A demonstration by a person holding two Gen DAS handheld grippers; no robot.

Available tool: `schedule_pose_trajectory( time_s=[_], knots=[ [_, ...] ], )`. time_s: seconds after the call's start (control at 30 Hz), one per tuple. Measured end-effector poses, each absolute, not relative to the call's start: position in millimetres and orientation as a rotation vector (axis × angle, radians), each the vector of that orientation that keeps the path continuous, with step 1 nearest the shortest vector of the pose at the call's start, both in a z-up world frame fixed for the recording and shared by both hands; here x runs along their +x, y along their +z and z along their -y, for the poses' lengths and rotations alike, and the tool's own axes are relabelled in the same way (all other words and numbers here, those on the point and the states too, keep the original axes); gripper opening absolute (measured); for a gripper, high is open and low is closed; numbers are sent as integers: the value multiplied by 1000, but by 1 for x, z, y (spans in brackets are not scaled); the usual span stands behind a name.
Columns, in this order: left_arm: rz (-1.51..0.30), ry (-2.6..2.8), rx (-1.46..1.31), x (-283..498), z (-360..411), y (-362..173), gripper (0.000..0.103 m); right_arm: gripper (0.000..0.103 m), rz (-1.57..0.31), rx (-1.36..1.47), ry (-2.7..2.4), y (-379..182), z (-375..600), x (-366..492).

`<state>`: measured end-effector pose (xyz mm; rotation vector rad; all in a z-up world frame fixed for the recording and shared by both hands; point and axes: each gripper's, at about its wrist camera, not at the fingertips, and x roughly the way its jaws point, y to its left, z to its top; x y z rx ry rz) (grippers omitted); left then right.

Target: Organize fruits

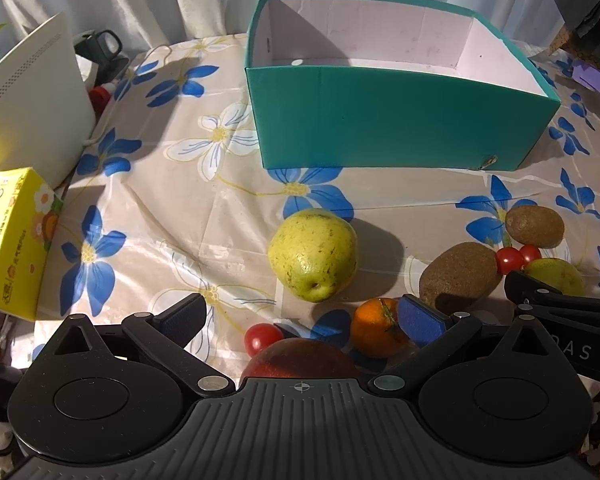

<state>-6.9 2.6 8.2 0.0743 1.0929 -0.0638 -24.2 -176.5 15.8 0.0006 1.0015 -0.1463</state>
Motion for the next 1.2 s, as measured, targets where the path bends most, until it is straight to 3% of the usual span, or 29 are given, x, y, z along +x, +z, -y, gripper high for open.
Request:
schedule_pose_trajectory(
  time_s=[0.9,1.2],
  knots=[
    [-1049,-106,66,-15,7,9,103,103,-901,44,-124,19,194,-40],
    [-840,-174,102,-41,7,19,103,103,-672,53,7,29,206,-65]
  ],
)
